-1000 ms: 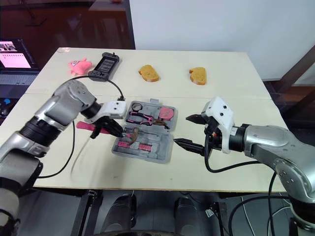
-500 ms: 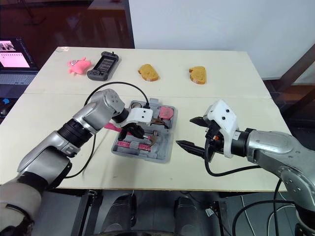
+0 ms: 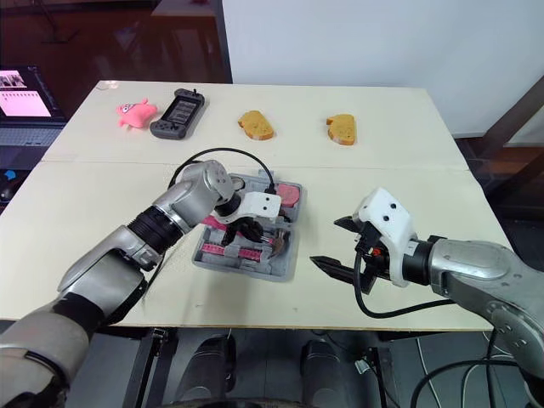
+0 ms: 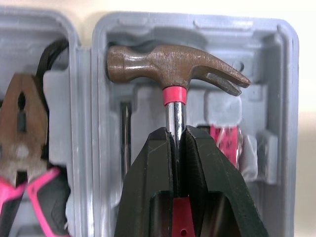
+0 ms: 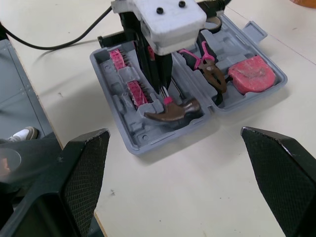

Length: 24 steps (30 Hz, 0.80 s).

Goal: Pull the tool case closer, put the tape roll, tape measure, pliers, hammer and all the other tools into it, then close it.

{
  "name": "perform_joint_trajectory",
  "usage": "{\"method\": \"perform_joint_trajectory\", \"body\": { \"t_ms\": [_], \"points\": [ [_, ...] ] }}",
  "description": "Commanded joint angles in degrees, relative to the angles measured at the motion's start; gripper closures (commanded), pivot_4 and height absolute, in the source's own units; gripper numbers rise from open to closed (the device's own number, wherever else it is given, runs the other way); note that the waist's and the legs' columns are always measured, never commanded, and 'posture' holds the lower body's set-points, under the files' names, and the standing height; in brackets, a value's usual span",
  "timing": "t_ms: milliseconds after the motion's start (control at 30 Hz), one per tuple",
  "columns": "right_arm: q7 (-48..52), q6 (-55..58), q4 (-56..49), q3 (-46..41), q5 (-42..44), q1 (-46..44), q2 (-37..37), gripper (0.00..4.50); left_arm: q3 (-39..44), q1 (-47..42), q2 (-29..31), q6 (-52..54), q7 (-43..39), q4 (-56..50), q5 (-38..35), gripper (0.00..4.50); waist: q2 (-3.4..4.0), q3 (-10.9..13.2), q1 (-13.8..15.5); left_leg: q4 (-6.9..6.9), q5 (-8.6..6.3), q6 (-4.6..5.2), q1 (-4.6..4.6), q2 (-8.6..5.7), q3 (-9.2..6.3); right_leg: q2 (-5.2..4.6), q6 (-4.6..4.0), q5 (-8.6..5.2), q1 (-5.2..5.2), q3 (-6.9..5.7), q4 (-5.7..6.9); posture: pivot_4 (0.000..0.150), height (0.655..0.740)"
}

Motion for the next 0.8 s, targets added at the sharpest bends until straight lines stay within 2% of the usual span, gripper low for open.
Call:
{"method": "perform_joint_trajectory", "body": {
  "t_ms": [33,567,700,800],
  "points": [
    [-0.4,-0.5,-1.4,-1.5,0.4,0.1,-0.8,0.0,0.5,-2.0,-1.1,-1.7,0.6,0.8,0.6,4.47,0.0,0.0,0.0,0.0,0.0,0.0,0.0,0.0,0.0,0.0,0.0,0.0,0.0,0.0,0.01,0.15,0.7207],
    [-0.8,0.7,-0.8,-1.6,2.0,0.4,-0.9,0.0,0.8,-3.4,-3.4,-4.9,2.8,6.6,3.0,4.47,0.01,0.0,0.1,0.21,0.0,0.0,-0.01,-0.01,-0.04,0.0,0.0,0.0,0.02,0.0,0.17,0.15,0.7207],
    [-0.4,0.9,-0.2,-1.1,2.4,-0.2,-1.0,0.0,2.1,-4.6,-2.5,-4.4,2.9,5.1,3.0,2.67,0.01,0.0,0.0,0.29,0.0,0.01,-0.02,-0.01,-0.07,0.0,0.0,-0.01,0.02,0.0,0.28,0.15,0.7207],
    [-0.3,1.1,0.1,-0.6,3.2,-0.7,-0.8,0.0,3.6,-5.0,-0.8,-1.9,0.0,0.9,1.2,1.06,0.01,0.0,-0.1,0.47,-0.1,0.17,-0.06,-0.01,-0.09,0.0,0.01,-0.02,-0.02,0.0,0.45,0.15,0.7207]
  ]
}}
